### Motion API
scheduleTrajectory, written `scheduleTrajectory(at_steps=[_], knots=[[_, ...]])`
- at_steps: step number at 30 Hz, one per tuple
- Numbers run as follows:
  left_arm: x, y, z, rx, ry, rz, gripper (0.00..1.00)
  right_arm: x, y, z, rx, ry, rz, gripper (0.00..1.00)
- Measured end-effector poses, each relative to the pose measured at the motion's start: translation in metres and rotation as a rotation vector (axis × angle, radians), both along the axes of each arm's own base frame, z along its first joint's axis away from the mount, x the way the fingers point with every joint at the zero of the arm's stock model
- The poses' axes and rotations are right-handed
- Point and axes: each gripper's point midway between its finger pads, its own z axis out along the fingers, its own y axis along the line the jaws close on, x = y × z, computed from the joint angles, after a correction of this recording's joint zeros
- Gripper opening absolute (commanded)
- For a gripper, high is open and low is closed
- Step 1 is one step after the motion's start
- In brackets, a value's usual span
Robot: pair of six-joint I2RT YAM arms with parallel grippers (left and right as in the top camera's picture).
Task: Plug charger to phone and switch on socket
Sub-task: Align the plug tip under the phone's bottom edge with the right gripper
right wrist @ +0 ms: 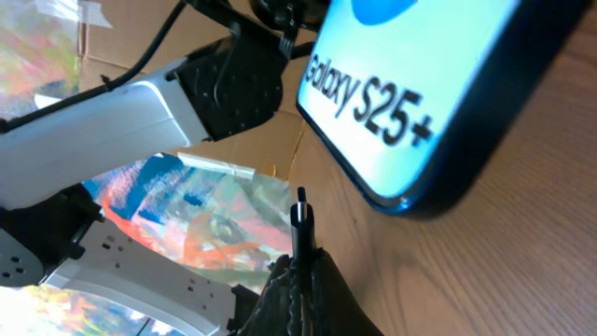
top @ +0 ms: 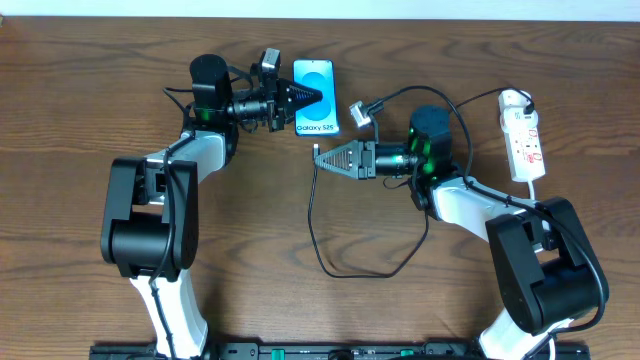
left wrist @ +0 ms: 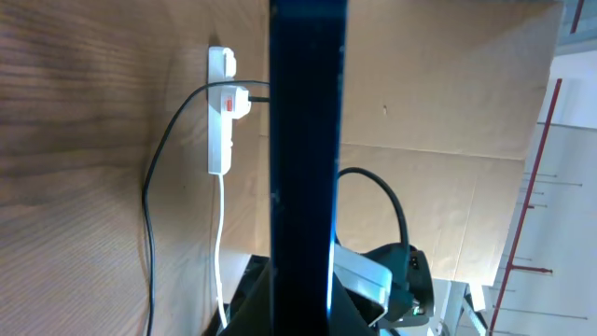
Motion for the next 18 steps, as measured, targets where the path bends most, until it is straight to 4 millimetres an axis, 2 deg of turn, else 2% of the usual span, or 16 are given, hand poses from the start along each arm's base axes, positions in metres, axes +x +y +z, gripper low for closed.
scheduleTrajectory(at_steps=[18], knots=[[-0.0013, -0.0002, 0.0002, 0.002, -0.018, -0.008, 0.07, 0.009, -0.0029, -0.001, -0.007, -0.005, -0.046, 0.01]])
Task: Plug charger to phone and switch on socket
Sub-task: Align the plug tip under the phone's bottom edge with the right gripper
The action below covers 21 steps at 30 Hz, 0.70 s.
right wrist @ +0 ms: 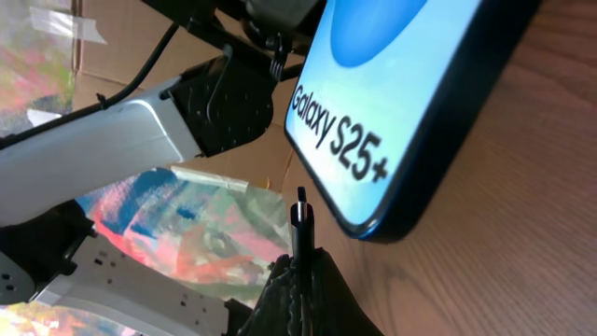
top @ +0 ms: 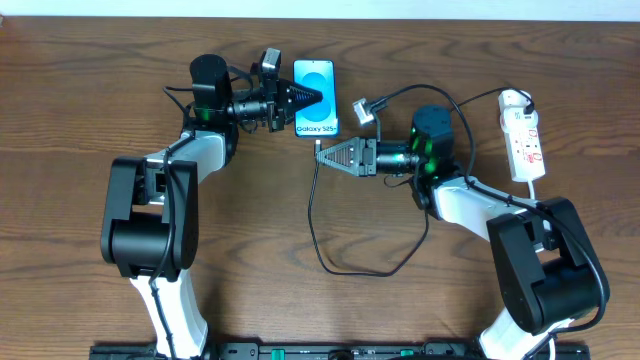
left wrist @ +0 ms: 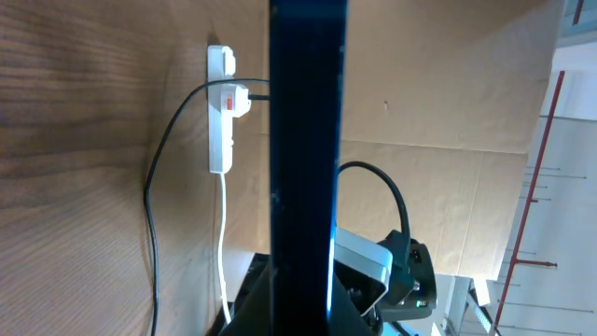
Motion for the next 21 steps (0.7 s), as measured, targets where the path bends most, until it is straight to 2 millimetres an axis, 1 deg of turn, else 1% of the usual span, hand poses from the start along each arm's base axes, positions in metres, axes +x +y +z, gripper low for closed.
scheduleTrajectory(at_steps=[8, 16, 21], knots=[[-0.0001, -0.0002, 0.0, 0.0, 0.0, 0.0, 0.07, 0.0024, -0.0003, -0.0004, -0.002, 0.008, -0.015, 0.01], [0.0, 0.0, 0.0, 0.001, -0.004, 0.0, 0.07, -0.0023, 0.0052, 0.0014, 0.004, 0.034, 0.001, 0.01], [0.0, 0.0, 0.0, 0.001, -0.005, 0.0, 0.07, -0.0019, 0.0052, 0.003, 0.009, 0.042, -0.001, 0.01]])
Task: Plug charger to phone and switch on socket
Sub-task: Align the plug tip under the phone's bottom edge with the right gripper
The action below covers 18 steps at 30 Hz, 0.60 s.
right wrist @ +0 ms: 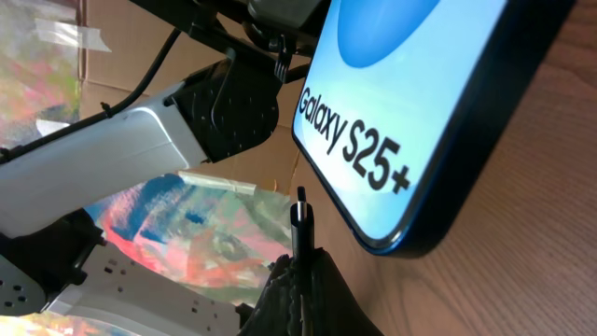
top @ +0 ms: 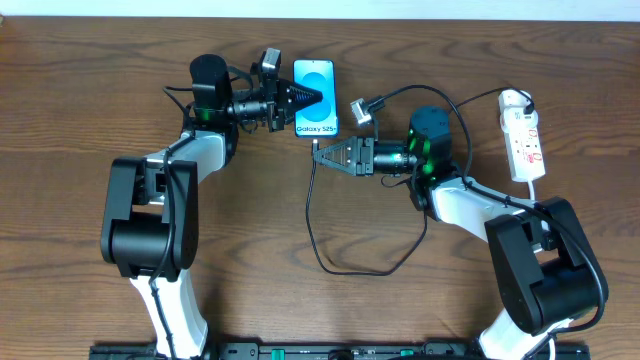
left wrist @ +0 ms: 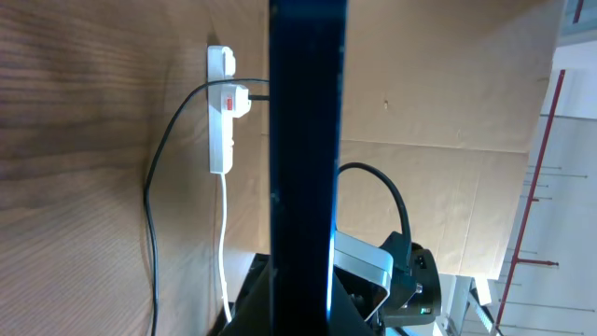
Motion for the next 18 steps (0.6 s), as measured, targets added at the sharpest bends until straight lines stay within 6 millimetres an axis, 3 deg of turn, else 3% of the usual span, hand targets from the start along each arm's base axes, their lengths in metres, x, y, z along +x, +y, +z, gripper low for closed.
scheduleTrajectory(at_steps=[18], knots=[[0.0006, -0.0003, 0.0057, -0.004, -0.05, -0.001, 0.07, 0.0016, -0.0001, -0.0013, -0.002, 0.044, -0.014, 0.01]])
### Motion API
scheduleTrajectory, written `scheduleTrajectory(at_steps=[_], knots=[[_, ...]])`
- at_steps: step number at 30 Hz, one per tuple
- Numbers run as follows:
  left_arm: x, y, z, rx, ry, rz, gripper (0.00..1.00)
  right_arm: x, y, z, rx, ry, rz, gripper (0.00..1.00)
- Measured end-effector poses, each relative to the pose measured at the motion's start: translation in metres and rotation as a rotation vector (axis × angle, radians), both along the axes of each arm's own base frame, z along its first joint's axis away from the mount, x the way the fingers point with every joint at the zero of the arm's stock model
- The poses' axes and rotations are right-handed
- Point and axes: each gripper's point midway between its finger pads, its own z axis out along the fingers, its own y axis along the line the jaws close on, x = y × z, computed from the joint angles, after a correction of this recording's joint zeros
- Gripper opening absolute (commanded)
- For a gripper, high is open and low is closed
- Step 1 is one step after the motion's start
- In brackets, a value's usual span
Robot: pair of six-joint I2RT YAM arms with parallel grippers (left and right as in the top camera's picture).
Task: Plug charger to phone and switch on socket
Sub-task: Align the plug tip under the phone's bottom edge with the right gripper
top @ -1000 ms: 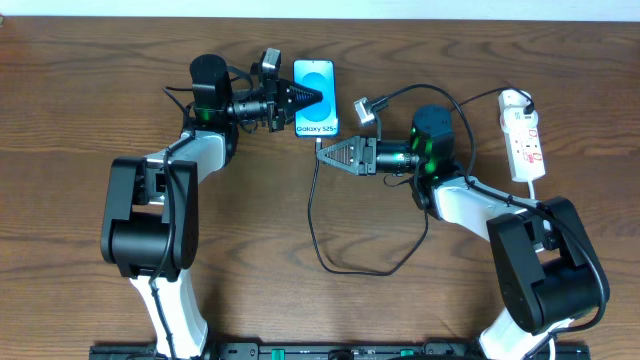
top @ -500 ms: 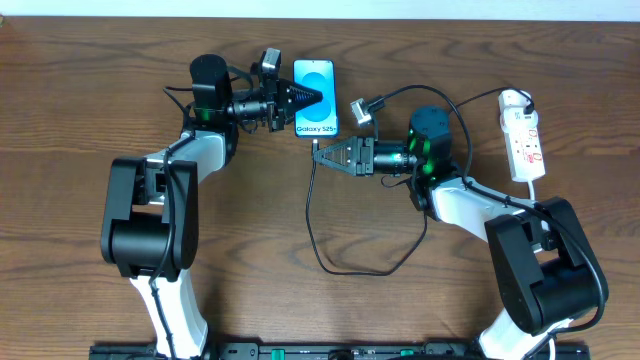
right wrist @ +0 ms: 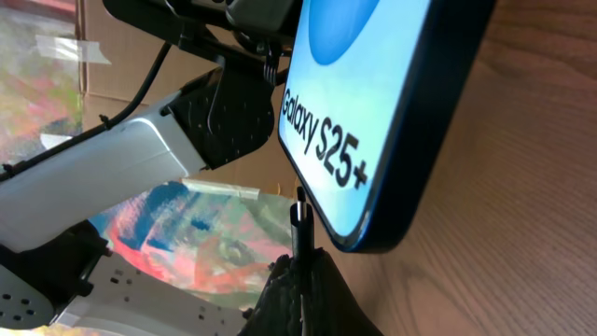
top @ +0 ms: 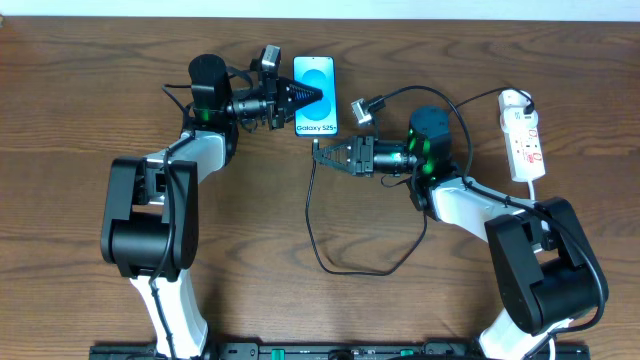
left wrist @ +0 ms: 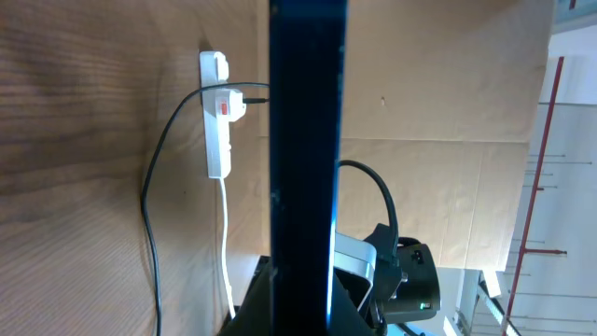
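Note:
The phone [top: 315, 97], its lit screen reading Galaxy S25+, lies at the table's far middle. My left gripper [top: 300, 97] is shut on its left edge; in the left wrist view the phone [left wrist: 305, 140] is a dark upright bar. My right gripper [top: 328, 156] is shut on the charger plug [right wrist: 299, 224], whose tip stands just below the phone's bottom edge [right wrist: 392, 233], close to it. The black cable [top: 318, 235] loops over the table to the white socket strip [top: 524, 133] at the far right, also seen as the strip [left wrist: 216, 117].
The cable's loop lies in front of the right arm. A small grey adapter [top: 361, 108] sits right of the phone. Cardboard and a coloured sheet show behind in the wrist views.
My right gripper has moved the plug slightly left and closer to the phone's bottom edge. The left gripper keeps its hold; the phone has shifted a little.
My left gripper held the phone's left edge throughout. The right gripper, shut on the plug, was below and to the right of the phone's bottom edge, then nearer, and now its tip is just under that edge.

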Motion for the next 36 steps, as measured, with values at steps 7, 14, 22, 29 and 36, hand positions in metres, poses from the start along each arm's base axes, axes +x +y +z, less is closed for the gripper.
scheduleTrajectory(at_steps=[7, 14, 22, 29, 36], knots=[[-0.0016, -0.0003, 0.0005, -0.001, -0.002, -0.01, 0.07, 0.0031, -0.0003, -0.0007, -0.003, 0.003, -0.018, 0.01], [-0.0015, -0.0001, 0.0012, -0.002, -0.009, -0.01, 0.07, 0.0041, -0.0004, -0.001, -0.005, 0.007, -0.025, 0.01], [-0.0042, -0.0006, 0.0069, -0.008, -0.055, -0.028, 0.07, 0.0093, -0.0009, -0.0018, -0.01, 0.005, -0.055, 0.01], [-0.0045, -0.0008, 0.007, -0.008, -0.056, -0.03, 0.07, 0.0091, -0.0005, 0.0007, 0.0, -0.01, -0.049, 0.01], [-0.0035, -0.0007, 0.0069, -0.007, -0.059, -0.024, 0.07, 0.0055, -0.0001, 0.0012, 0.004, -0.006, -0.028, 0.01]])
